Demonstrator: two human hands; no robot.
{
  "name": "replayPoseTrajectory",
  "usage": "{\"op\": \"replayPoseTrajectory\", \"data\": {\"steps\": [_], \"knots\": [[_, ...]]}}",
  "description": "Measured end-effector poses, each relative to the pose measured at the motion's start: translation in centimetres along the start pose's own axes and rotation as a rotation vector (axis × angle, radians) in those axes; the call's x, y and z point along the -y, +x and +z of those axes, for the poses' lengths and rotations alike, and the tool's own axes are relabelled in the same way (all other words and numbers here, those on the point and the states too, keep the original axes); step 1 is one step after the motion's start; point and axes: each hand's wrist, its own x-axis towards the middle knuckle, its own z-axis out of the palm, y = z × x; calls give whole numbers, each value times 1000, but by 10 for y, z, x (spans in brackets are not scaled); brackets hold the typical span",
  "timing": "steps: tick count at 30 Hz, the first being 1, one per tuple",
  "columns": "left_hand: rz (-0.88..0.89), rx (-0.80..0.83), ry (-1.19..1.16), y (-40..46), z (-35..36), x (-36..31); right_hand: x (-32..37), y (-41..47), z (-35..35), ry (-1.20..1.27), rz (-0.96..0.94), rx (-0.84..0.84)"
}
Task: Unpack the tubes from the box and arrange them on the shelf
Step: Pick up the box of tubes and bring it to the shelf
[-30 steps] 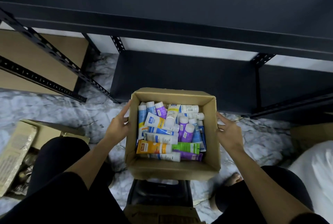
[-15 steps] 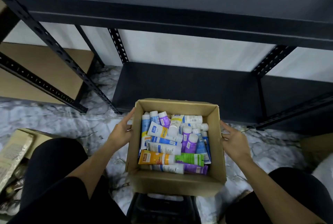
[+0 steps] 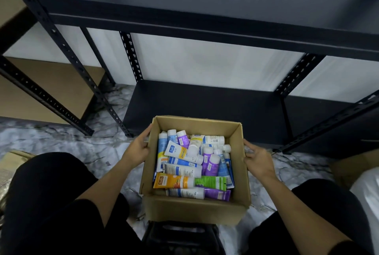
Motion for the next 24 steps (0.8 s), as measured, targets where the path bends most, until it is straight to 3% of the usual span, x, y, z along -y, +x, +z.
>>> {"op": "replayPoseTrajectory", "data": {"steps": [18,24], "knots": [[-36,-68,455,15,-1,23,-7,4,10,-94,-50,47],[-113,-215,490,3,23,8,25,-15,8,-90,-101,10]]}}
